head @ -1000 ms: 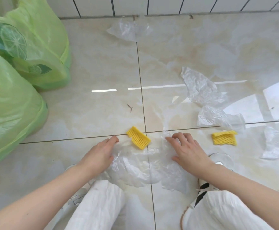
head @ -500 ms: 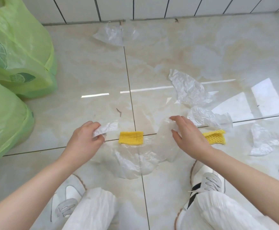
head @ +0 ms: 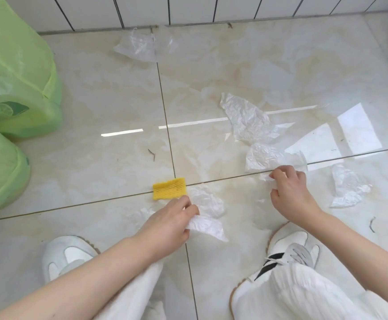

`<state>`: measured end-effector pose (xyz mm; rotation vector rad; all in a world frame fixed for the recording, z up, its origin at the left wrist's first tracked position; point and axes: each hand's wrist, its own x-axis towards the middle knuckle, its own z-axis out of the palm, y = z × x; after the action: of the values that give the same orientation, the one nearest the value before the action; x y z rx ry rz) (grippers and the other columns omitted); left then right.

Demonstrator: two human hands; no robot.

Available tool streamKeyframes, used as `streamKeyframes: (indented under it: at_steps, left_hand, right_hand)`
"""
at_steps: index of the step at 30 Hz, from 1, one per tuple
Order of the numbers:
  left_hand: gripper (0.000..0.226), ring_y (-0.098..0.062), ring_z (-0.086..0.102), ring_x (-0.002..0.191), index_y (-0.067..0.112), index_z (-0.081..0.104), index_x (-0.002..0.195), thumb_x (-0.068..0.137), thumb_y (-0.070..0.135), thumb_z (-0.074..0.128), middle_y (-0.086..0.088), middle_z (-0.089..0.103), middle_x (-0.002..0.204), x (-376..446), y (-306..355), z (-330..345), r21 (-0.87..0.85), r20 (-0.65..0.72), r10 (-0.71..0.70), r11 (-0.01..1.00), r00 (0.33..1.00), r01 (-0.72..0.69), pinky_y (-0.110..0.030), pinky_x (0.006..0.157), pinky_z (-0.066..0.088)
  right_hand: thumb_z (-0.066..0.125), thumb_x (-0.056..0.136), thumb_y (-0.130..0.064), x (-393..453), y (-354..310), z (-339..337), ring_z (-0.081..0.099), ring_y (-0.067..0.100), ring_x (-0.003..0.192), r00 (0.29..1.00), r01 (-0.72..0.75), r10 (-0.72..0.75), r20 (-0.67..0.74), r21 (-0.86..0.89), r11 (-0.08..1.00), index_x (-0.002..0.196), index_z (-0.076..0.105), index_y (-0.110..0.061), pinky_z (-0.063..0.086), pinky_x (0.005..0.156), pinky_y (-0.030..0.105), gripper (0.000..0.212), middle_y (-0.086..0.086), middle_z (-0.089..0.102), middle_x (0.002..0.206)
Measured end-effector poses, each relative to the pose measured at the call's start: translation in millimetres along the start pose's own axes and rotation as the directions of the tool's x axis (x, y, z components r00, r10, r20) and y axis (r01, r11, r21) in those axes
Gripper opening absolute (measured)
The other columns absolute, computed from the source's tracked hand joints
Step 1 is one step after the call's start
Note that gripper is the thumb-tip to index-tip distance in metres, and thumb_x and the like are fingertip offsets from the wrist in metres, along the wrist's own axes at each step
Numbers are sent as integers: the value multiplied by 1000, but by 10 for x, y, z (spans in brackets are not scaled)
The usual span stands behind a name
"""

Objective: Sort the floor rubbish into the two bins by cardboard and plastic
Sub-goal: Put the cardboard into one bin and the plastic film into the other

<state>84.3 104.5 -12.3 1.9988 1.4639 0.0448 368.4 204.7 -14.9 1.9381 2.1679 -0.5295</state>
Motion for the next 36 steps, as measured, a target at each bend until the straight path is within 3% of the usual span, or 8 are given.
streamKeyframes:
  at_steps: [3, 7, 11, 18, 23, 27, 32, 36]
  left_hand:
    - [62, -24, 52, 89, 22, 55, 102, 45, 4, 72, 0, 53, 102, 19, -108, 82, 221, -20, 98, 971, 995, -91, -31, 59, 52]
    - [89, -26, 42, 105, 27, 50, 118, 35, 3, 71, -3, 49, 117, 66, -210, 144, 328, -79, 78, 943, 994, -48, -35, 78, 51]
    - [104, -29, 38, 112, 29, 39, 135, 39, 5, 73, -5, 41, 129, 131, -226, 128, 321, -113, 0, 946, 994, 36, -39, 83, 51]
    - [101, -30, 38, 110, 25, 43, 136, 43, 12, 81, -11, 48, 128, 294, -209, 25, 346, -193, -92, 925, 977, 156, -42, 79, 49]
    - [98, -25, 54, 85, 23, 38, 135, 47, 9, 79, 0, 52, 102, 401, -256, 123, 336, -135, -63, 936, 989, 105, -35, 68, 48]
    - [80, -23, 56, 76, 25, 45, 119, 49, 7, 80, 1, 48, 93, 426, -313, 187, 278, -111, -47, 957, 993, 76, -33, 62, 49]
    - [71, -26, 61, 76, 27, 39, 101, 47, -2, 74, 2, 61, 89, 424, -346, 240, 226, -65, -36, 973, 997, 50, -33, 59, 48]
    - [66, -26, 61, 91, 29, 37, 103, 54, -3, 69, 3, 59, 95, 398, -339, 279, 131, -34, -5, 991, 999, 10, -36, 70, 51]
  right_hand:
    - [48, 81, -2, -16, 117, 92, 31, 43, 118, 998, -31, 33, 53, -42, 999, 123, 46, -6, 43, 90, 50, 42, 15, 35, 132]
    - [51, 80, -5, 5, 194, 201, 33, 44, 117, 998, -4, 11, 64, -103, 995, 120, 45, -6, 49, 83, 50, 41, 16, 40, 127]
    - [55, 78, -1, 69, 165, 191, 38, 40, 108, 999, -24, 30, 32, -159, 987, 122, 44, -8, 52, 70, 48, 46, 16, 42, 120]
    - [52, 78, 2, 93, 211, 157, 42, 36, 100, 1000, 2, -5, -20, -157, 988, 124, 46, -12, 44, 67, 41, 48, 12, 49, 112]
    - [55, 77, 1, 110, 260, 164, 44, 37, 97, 999, 23, -29, -32, -168, 986, 112, 53, -8, 34, 64, 36, 36, 13, 52, 108]
    - [59, 74, 3, 130, 302, 174, 46, 39, 94, 998, 43, -49, -48, -116, 992, 103, 57, -3, 34, 62, 37, 29, 15, 54, 104]
    - [67, 64, 6, 88, 348, 188, 51, 40, 83, 990, 98, -107, -94, -97, 990, 89, 59, -3, 37, 54, 36, 28, 14, 58, 89]
    - [57, 75, -3, 30, 335, 111, 47, 37, 100, 990, 129, -128, -52, 2, 992, 100, 58, -5, 47, 76, 45, 25, 11, 58, 99]
